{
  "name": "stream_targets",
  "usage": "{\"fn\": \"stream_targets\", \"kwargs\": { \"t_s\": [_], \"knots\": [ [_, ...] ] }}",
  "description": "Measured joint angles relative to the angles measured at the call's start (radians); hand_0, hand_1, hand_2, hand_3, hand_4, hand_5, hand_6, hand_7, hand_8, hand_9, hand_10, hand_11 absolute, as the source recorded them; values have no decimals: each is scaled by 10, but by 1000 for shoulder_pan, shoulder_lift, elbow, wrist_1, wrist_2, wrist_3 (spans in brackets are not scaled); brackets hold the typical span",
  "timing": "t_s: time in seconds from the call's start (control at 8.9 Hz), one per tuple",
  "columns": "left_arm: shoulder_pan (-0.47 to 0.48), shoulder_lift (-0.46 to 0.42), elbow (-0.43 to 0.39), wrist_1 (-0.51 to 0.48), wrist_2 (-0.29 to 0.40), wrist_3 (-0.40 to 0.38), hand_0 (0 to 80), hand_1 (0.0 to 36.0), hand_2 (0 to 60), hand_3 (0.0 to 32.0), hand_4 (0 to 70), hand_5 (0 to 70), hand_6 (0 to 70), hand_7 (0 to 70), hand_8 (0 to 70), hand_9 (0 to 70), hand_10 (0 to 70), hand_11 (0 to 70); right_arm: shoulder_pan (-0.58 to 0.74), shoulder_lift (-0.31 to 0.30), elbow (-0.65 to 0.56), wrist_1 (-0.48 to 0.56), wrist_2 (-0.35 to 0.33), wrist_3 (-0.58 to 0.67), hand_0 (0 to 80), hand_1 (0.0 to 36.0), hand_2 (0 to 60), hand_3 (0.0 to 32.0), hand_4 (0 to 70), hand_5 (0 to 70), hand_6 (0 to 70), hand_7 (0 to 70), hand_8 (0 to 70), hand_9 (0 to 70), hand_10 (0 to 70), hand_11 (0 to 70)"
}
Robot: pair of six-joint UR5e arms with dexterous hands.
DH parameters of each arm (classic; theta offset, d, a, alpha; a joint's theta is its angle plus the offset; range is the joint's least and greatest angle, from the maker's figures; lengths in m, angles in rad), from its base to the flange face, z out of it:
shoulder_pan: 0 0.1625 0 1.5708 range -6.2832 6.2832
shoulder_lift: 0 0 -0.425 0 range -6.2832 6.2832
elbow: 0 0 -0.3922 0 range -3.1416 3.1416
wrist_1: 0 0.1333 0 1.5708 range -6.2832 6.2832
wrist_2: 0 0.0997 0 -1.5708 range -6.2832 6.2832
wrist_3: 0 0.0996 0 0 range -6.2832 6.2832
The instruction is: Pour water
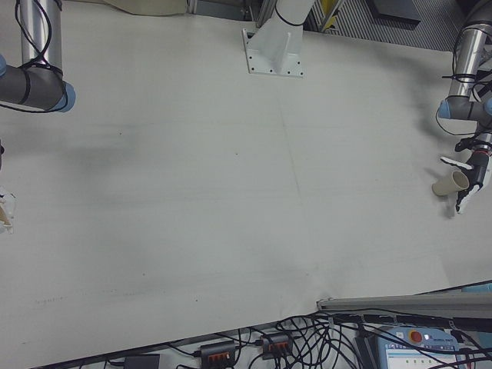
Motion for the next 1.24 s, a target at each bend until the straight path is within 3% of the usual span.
{"fn": "stream_targets", "kwargs": {
  "t_s": [0.22, 0.45, 0.56, 0.79, 0.9, 1.01, 1.12, 1.24],
  "knots": [
    [-6, 21, 0, -25, 0, -18, 460, 8, 0, 0, 132, 0, 60, 0, 6, 0, 0, 0, -10, 3, 1, 0, 1, -3, 775, 360, 600, 0, 537, 284, 700, 700, 700, 700, 310, 463],
    [-43, 66, 1, -73, -1, -37, 106, 0, 0, 0, 156, 0, 49, 0, 0, 0, 0, 0, -34, 6, -1, -1, 0, -31, 730, 360, 600, 0, 520, 282, 700, 700, 700, 700, 329, 486],
    [-72, 83, 2, -91, 2, -47, 0, 0, 0, 0, 164, 0, 50, 0, 0, 0, 0, 0, -48, 7, -4, 0, 0, -53, 714, 360, 600, 0, 503, 280, 700, 700, 700, 700, 332, 490],
    [-130, 96, 3, -109, 8, -70, 0, 0, 0, 0, 170, 0, 48, 0, 0, 0, 0, 0, -78, 5, -12, 0, -1, -94, 679, 360, 600, 0, 468, 278, 700, 700, 700, 700, 347, 509],
    [-161, 98, -1, -111, 13, -88, 59, 0, 0, 0, 175, 0, 51, 0, 0, 0, 0, 0, -90, 1, -17, 0, -1, -113, 673, 358, 600, 0, 466, 276, 700, 700, 700, 700, 357, 522],
    [-190, 101, -11, -110, 17, -106, 236, 0, 0, 0, 183, 0, 56, 1, 1, 0, 0, 0, -100, -1, -31, 1, -1, -129, 688, 337, 600, 0, 443, 271, 700, 700, 700, 700, 363, 529],
    [-217, 114, -31, -106, 19, -124, 292, 0, 0, 8, 186, 0, 58, 6, 1, 0, 0, 0, -111, 1, -64, 4, 2, -147, 652, 325, 600, 0, 395, 264, 700, 700, 700, 700, 357, 521],
    [-232, 130, -55, -98, 19, -139, 275, 0, 0, 8, 189, 0, 59, 8, 1, 0, 0, 0, -127, 2, -98, 13, 17, -165, 641, 321, 590, 0, 370, 262, 700, 700, 700, 700, 360, 526]
  ]
}}
